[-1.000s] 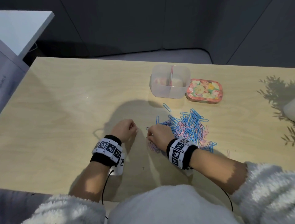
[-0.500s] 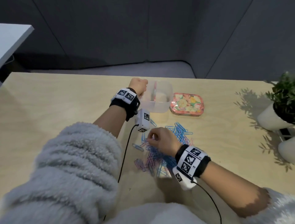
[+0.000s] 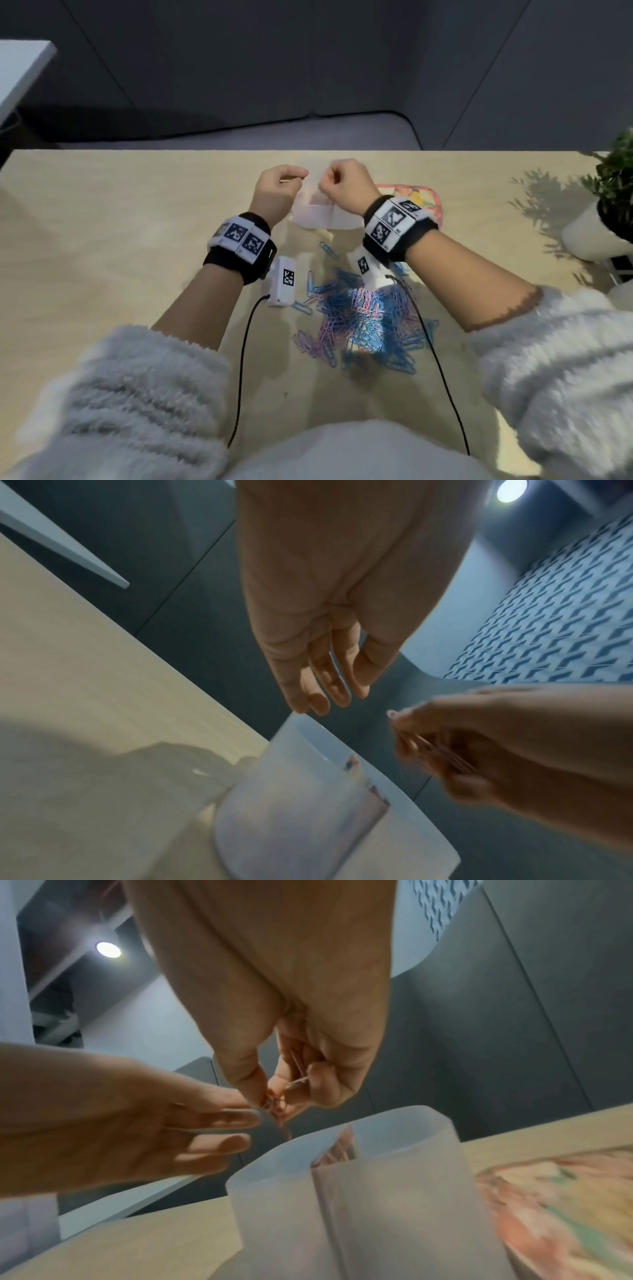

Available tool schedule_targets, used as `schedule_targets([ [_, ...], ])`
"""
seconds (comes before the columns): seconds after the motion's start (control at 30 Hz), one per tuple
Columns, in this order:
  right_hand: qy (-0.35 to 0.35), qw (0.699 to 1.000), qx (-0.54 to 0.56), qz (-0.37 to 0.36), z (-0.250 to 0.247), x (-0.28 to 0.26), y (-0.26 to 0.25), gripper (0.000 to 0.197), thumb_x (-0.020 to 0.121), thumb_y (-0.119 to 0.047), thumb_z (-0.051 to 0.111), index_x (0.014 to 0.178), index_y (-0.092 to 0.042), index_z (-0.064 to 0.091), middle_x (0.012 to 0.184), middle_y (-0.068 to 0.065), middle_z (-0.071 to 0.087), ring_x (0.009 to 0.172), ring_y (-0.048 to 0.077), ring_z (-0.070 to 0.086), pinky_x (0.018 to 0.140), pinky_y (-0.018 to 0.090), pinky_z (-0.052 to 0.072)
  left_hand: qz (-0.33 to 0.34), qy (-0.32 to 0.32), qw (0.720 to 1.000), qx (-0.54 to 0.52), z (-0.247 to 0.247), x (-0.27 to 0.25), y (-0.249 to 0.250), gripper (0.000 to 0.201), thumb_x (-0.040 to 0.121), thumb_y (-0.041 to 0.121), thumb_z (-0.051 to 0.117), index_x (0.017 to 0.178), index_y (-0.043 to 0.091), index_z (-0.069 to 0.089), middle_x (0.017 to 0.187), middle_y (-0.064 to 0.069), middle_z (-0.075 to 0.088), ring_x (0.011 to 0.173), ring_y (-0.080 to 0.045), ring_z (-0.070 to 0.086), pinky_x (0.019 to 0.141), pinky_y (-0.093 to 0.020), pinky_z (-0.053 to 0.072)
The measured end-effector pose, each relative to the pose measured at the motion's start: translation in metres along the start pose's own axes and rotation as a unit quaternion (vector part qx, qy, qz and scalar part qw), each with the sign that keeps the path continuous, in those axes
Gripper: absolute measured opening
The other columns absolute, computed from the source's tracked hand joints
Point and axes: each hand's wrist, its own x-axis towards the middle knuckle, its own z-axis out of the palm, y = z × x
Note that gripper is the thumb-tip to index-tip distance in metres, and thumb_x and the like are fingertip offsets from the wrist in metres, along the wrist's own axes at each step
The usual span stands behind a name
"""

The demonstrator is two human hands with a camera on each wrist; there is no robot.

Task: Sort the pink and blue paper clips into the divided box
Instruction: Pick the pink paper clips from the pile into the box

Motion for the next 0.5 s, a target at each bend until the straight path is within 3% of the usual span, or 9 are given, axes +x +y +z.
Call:
schedule_targets([
  [0.1,-0.004,1.0,-0.027,0.013,0.015,0.02,-0.005,0.017,0.084,-0.007,0.048,0.07,-0.011,0.058,0.083,0.013,0.063,0.085,0.028,0.058,0.074,0.028,0.042,0.01,-0.015,0.997,0.082,-0.014,-0.039,-0.02,0.021,0.087,0.001,0.05,0.097,0.004,0.068,0.097,-0.006,0.065,0.081,-0.011,0.055,0.07,-0.009,0.042],
  [0.17,-0.051,0.997,-0.043,0.031,0.024,0.023,-0.004,0.025,0.085,-0.005,0.047,0.104,-0.005,0.064,0.111,0.017,0.065,0.108,0.03,0.058,0.094,0.031,0.044,-0.01,-0.067,0.987,0.144,-0.019,-0.068,-0.037,0.016,0.088,0.007,0.053,0.095,0.009,0.067,0.09,-0.001,0.063,0.08,-0.011,0.054,0.069,-0.014,0.041],
  [0.2,-0.075,0.995,-0.053,0.036,0.025,0.022,-0.003,0.036,0.087,-0.005,0.045,0.121,-0.005,0.057,0.124,0.017,0.06,0.119,0.031,0.053,0.104,0.033,0.04,-0.014,-0.112,0.978,0.178,-0.021,-0.082,-0.044,0.014,0.088,0.009,0.054,0.095,0.011,0.066,0.09,0.0,0.062,0.08,-0.012,0.053,0.071,-0.018,0.041],
  [0.27,-0.081,0.994,-0.062,0.026,0.023,0.013,-0.008,0.047,0.089,-0.002,0.04,0.135,-0.008,0.045,0.139,0.016,0.049,0.133,0.031,0.041,0.113,0.036,0.032,-0.006,-0.207,0.945,0.255,-0.023,-0.107,-0.056,0.014,0.086,0.011,0.057,0.097,0.016,0.066,0.096,-0.002,0.064,0.087,-0.013,0.054,0.078,-0.023,0.043],
  [0.33,-0.044,0.998,-0.05,-0.008,0.018,-0.01,-0.015,0.045,0.089,0.002,0.038,0.132,-0.008,0.049,0.136,0.016,0.052,0.13,0.031,0.044,0.109,0.035,0.034,-0.016,-0.272,0.919,0.287,-0.022,-0.127,-0.062,0.018,0.082,0.012,0.063,0.099,0.016,0.067,0.104,-0.003,0.064,0.091,-0.013,0.054,0.082,-0.025,0.045],
  [0.4,-0.049,0.996,-0.051,-0.053,0.019,-0.048,-0.013,0.035,0.088,0.002,0.041,0.116,-0.006,0.062,0.119,0.015,0.064,0.114,0.029,0.057,0.095,0.03,0.042,-0.019,-0.304,0.911,0.276,-0.017,-0.143,-0.065,0.021,0.079,0.011,0.065,0.1,0.015,0.068,0.105,-0.004,0.063,0.093,-0.016,0.057,0.085,-0.031,0.05],
  [0.43,-0.098,0.99,-0.064,-0.077,0.022,-0.071,-0.008,0.03,0.087,0.0,0.045,0.108,-0.005,0.066,0.111,0.014,0.067,0.106,0.028,0.06,0.089,0.028,0.044,-0.008,-0.313,0.909,0.275,-0.014,-0.15,-0.066,0.024,0.078,0.009,0.063,0.1,0.015,0.069,0.106,-0.006,0.063,0.093,-0.019,0.059,0.085,-0.034,0.051],
  [0.5,-0.246,0.956,-0.116,-0.109,0.035,-0.113,0.013,0.031,0.081,0.002,0.049,0.104,-0.006,0.069,0.106,0.012,0.069,0.102,0.027,0.061,0.092,0.029,0.044,0.016,-0.321,0.902,0.289,-0.01,-0.16,-0.071,0.03,0.073,0.007,0.06,0.1,0.014,0.068,0.104,-0.008,0.062,0.09,-0.023,0.061,0.081,-0.03,0.051],
])
